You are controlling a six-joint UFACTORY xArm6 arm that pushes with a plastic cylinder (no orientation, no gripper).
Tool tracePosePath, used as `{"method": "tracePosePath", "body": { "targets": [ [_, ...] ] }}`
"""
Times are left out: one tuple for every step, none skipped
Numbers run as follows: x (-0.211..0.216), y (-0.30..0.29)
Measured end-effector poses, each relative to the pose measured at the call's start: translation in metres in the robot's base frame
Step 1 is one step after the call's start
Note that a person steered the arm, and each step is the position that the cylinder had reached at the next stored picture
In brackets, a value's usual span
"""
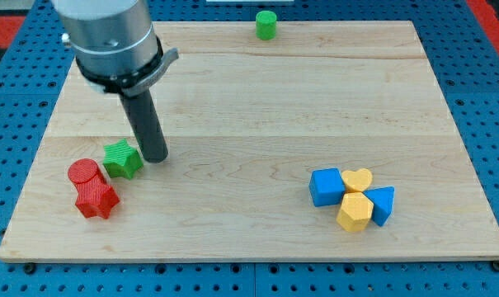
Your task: Place the arm towards the bottom right side of the green circle
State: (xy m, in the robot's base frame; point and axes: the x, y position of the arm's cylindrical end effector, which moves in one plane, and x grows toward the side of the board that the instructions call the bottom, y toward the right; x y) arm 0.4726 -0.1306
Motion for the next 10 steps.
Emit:
{"method": "tracePosePath", "body": {
  "targets": [
    [0.015, -0.036],
    [0.02, -0.015],
    [-0.03, 0.064],
    [-0.063, 0.104],
    [-0.076, 0.114],
    [-0.104, 0.146],
    [-0.137, 0.166],
    [-0.168, 0.191],
    [-0.188, 0.175],
    [-0.237, 0.146]
  ]
}}
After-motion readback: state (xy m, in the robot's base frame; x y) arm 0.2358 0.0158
